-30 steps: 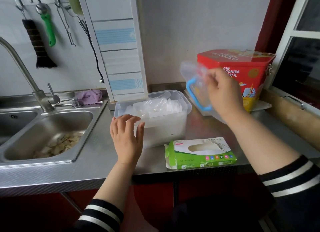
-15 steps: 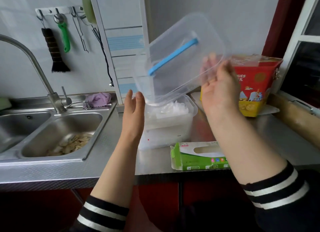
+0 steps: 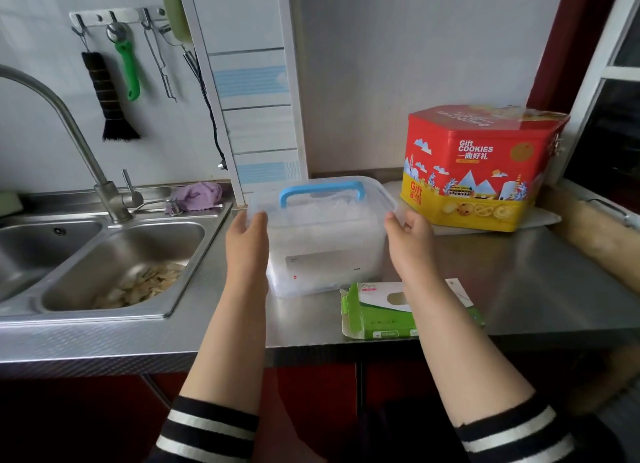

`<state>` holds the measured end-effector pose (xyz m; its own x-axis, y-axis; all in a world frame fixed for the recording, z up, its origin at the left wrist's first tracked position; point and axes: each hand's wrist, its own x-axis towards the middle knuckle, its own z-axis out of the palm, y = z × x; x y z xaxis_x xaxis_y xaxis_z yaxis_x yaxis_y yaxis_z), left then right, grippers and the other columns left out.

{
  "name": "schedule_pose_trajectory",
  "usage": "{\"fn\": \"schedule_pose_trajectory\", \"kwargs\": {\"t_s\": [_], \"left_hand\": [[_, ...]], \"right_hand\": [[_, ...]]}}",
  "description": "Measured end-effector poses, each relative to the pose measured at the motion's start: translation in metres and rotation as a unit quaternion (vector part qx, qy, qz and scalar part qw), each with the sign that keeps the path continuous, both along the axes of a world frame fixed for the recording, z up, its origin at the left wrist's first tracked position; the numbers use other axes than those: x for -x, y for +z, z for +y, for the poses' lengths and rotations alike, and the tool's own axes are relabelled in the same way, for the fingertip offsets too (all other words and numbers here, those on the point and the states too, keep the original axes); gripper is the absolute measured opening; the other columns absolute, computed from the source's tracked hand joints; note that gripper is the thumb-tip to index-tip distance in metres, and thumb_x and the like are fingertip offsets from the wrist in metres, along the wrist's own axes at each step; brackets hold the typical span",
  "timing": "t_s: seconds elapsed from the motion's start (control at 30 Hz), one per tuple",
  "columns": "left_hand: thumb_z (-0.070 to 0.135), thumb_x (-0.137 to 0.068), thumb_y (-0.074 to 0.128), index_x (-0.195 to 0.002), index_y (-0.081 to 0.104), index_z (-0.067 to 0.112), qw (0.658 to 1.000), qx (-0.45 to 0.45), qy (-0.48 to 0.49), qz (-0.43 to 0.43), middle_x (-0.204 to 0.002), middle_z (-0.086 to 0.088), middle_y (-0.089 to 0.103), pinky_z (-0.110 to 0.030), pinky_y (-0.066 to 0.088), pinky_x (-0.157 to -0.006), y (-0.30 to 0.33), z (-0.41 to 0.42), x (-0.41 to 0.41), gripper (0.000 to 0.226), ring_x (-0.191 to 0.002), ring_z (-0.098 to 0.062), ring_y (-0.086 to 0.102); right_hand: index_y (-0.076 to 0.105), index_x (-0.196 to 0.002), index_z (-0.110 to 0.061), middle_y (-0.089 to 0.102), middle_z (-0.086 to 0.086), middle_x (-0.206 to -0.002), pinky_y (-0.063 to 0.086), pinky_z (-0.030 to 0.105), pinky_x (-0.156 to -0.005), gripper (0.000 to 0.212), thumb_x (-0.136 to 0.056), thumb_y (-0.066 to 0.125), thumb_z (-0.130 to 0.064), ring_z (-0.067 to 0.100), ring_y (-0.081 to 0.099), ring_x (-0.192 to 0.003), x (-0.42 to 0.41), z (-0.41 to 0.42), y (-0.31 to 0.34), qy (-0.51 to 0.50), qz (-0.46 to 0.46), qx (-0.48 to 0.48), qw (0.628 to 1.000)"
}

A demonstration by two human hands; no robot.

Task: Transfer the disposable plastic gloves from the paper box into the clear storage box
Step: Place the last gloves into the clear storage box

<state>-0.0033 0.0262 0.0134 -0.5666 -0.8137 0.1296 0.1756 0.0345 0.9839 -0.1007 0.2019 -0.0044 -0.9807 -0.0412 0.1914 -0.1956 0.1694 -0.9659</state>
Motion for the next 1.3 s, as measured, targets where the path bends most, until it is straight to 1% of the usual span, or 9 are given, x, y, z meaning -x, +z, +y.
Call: {"fn": "schedule_pose_trajectory", "kwargs": {"t_s": [0.07,0.23,0.43,0.63,0.8,1.0,1.07,1.2,1.3], "left_hand": [[0.007,-0.09,0.046,-0.094,0.068,0.018,1.0,-0.01,0.0,-0.002,-0.077,0.006,0.066,-0.014,0.045,-0.054,0.001,-0.002,0.001,0.025,-0.064,-0.006,0.058],[0.001,-0.087,0.048,-0.076,0.057,0.015,0.999,-0.033,0.01,-0.014,-0.078,-0.006,0.054,-0.02,0.038,-0.054,-0.007,-0.014,0.003,0.02,-0.071,-0.018,0.046],[0.009,-0.092,0.058,-0.141,0.045,0.003,0.997,-0.064,0.039,-0.024,-0.128,-0.009,0.059,-0.019,0.046,-0.079,-0.006,-0.021,0.011,0.052,-0.105,-0.019,0.061],[0.024,-0.096,0.056,-0.139,0.048,0.012,0.996,0.037,0.061,-0.06,-0.128,-0.002,0.06,-0.026,0.042,-0.094,-0.014,-0.027,0.014,0.045,-0.109,-0.017,0.058],[0.046,-0.098,0.043,-0.128,0.061,0.021,0.852,0.508,0.084,-0.098,-0.133,0.003,0.06,-0.033,0.036,-0.101,-0.011,-0.015,0.02,0.043,-0.123,-0.022,0.049],[0.066,-0.093,0.011,-0.149,0.032,0.02,0.707,0.579,-0.096,-0.396,-0.139,-0.01,0.052,-0.043,0.034,-0.103,0.024,-0.013,0.054,0.076,-0.131,-0.029,0.043],[0.071,-0.091,0.008,-0.141,0.046,0.021,0.714,0.593,-0.095,-0.36,-0.131,-0.008,0.059,-0.042,0.037,-0.1,0.024,-0.019,0.059,0.08,-0.124,-0.028,0.049],[0.053,-0.097,0.023,-0.122,0.063,0.015,0.812,0.566,0.081,-0.113,-0.128,-0.002,0.062,-0.034,0.035,-0.1,-0.004,-0.021,0.049,0.06,-0.12,-0.023,0.052],[0.041,-0.099,0.031,-0.123,0.058,0.011,0.875,0.463,0.132,-0.052,-0.127,-0.004,0.059,-0.029,0.033,-0.101,-0.031,-0.023,0.038,0.047,-0.119,-0.021,0.049]], "right_hand": [[0.049,-0.097,-0.011,0.052,-0.009,-0.083,0.037,0.026,-0.068,0.02,-0.098,0.051,-0.031,0.011,0.051,-0.082,0.001,-0.003,-0.003,0.01,-0.009,-0.011,1.0],[0.055,-0.121,-0.007,0.061,0.004,-0.106,0.045,0.027,-0.068,0.047,-0.093,0.05,-0.045,0.022,0.058,-0.097,0.014,-0.011,-0.007,0.016,0.014,-0.09,0.996],[0.051,-0.095,-0.014,0.058,0.006,-0.088,0.036,0.026,-0.056,0.047,-0.09,0.048,-0.06,0.024,0.057,-0.077,0.049,-0.005,0.02,0.027,-0.019,-0.198,0.98],[0.057,-0.086,-0.019,0.057,0.001,-0.072,0.037,0.019,-0.044,0.031,-0.082,0.067,-0.048,0.014,0.051,-0.061,0.069,-0.002,0.028,0.132,-0.239,-0.04,0.961],[0.061,-0.1,-0.016,0.067,0.006,-0.092,0.045,0.024,-0.054,0.034,-0.084,0.066,-0.046,0.021,0.063,-0.079,0.076,-0.007,0.022,0.12,-0.223,-0.037,0.967],[0.063,-0.106,-0.014,0.068,0.009,-0.099,0.049,0.027,-0.058,0.039,-0.083,0.064,-0.046,0.024,0.066,-0.083,0.074,-0.008,0.023,0.115,-0.188,-0.067,0.973],[0.06,-0.103,-0.014,0.066,0.006,-0.091,0.051,0.027,-0.055,0.033,-0.086,0.063,-0.042,0.02,0.065,-0.075,0.073,-0.004,0.027,0.139,-0.206,-0.056,0.967],[0.056,-0.09,-0.015,0.06,0.004,-0.08,0.056,0.034,-0.058,0.014,-0.09,0.062,-0.028,0.019,0.061,-0.067,0.07,0.007,0.037,0.166,-0.248,-0.01,0.954],[0.056,-0.097,-0.017,0.062,0.007,-0.094,0.056,0.036,-0.062,0.014,-0.089,0.063,-0.025,0.021,0.064,-0.08,0.074,0.019,0.037,0.148,-0.253,0.015,0.956]]}}
